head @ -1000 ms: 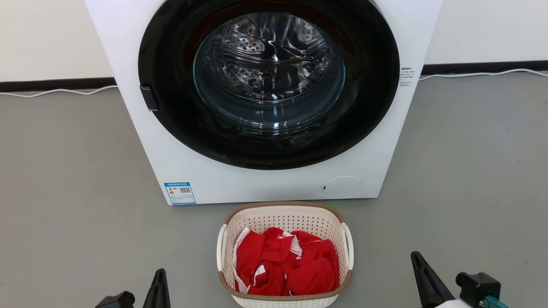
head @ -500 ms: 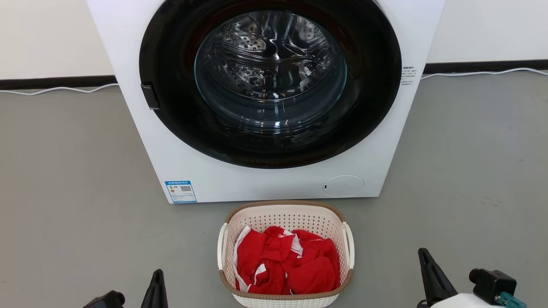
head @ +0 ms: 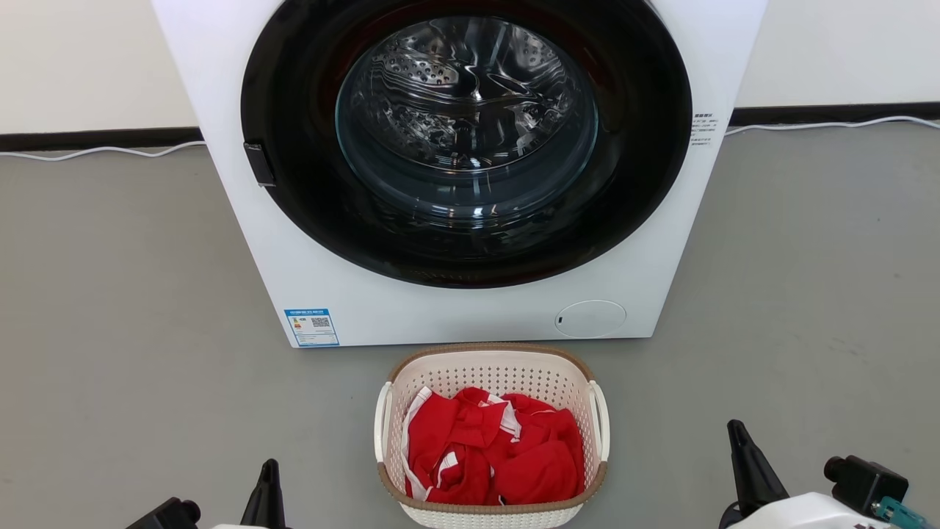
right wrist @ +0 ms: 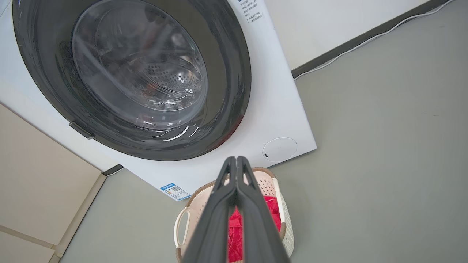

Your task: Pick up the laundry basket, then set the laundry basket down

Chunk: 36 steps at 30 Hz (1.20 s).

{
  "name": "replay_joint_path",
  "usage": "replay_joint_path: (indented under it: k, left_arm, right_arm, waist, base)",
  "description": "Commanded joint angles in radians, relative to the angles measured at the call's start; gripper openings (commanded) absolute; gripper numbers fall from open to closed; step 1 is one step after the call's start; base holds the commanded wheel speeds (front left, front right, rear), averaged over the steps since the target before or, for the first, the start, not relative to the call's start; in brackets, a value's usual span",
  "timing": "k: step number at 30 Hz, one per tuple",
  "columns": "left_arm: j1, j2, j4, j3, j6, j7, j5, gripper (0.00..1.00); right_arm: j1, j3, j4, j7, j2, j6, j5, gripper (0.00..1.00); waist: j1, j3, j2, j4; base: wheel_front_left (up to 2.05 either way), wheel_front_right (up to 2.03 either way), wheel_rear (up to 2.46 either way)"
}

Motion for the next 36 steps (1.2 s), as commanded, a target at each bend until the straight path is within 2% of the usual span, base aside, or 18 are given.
replay_joint_path:
  k: [1,36]
  left_arm:
    - [-0.056,0.006,-0.030,0.018,-0.012,0.005,-0.032,0.00]
    - [-0.105,0.011,-0.044,0.070,-0.075,0.108,-0.391,0.00]
  right_arm:
    - [-0.044,-0.004,-0.033,0.011,-0.006,0.002,0.036,0.00]
    - [-0.070,-0.058,-0.079,0.114,0.013,0.004,0.437,0.00]
  waist:
    - [-0.0001,0.000,0.0000,0.000]
    - [-0.0002,0.006,0.0000,0.010]
  base:
    - [0.00,0.00,0.00]
    - [0.00,0.00,0.00]
